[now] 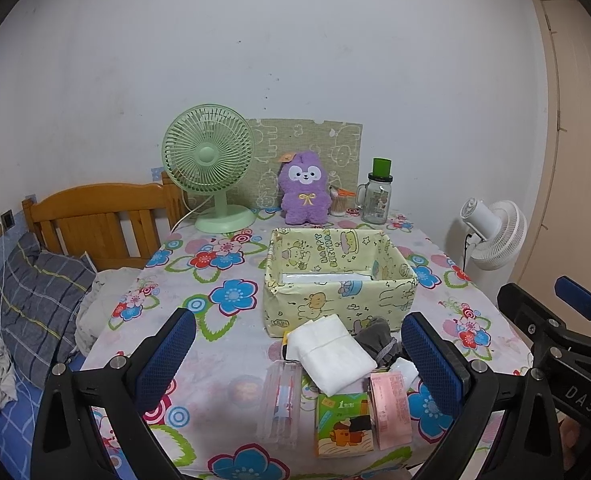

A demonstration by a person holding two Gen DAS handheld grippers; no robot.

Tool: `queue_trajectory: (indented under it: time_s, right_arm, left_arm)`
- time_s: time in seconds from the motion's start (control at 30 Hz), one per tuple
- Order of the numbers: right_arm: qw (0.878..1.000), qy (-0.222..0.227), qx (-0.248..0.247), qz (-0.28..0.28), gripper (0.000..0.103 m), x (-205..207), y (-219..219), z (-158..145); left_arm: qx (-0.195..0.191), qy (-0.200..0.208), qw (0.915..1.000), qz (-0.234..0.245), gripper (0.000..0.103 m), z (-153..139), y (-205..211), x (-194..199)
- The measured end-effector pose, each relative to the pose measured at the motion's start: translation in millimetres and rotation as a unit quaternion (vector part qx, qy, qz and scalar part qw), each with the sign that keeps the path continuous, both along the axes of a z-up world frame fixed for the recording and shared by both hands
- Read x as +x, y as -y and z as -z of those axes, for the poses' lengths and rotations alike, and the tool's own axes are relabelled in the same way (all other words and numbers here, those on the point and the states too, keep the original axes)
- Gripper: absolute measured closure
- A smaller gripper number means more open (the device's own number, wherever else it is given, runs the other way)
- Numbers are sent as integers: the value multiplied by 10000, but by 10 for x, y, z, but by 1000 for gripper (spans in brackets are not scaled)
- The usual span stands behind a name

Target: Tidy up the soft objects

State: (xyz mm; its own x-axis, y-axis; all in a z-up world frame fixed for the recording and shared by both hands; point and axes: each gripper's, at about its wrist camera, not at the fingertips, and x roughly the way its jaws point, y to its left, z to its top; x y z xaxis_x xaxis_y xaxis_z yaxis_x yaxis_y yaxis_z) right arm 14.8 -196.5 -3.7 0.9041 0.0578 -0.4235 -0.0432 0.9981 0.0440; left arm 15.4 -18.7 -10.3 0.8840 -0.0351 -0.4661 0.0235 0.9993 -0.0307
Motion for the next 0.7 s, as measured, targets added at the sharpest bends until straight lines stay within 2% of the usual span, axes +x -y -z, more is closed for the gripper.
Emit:
queue_trajectory:
  time_s: [0.17,0.7]
  right_arm:
    - [9999,19,141,-88,5,-8,10,0]
    - [9999,-91,66,-101,5,127,-17,160]
  left_arm:
    - [-22,-35,10000,-18,0,3,-24,-3]
    - [-96,-304,9995,24,1,203,-41,177]
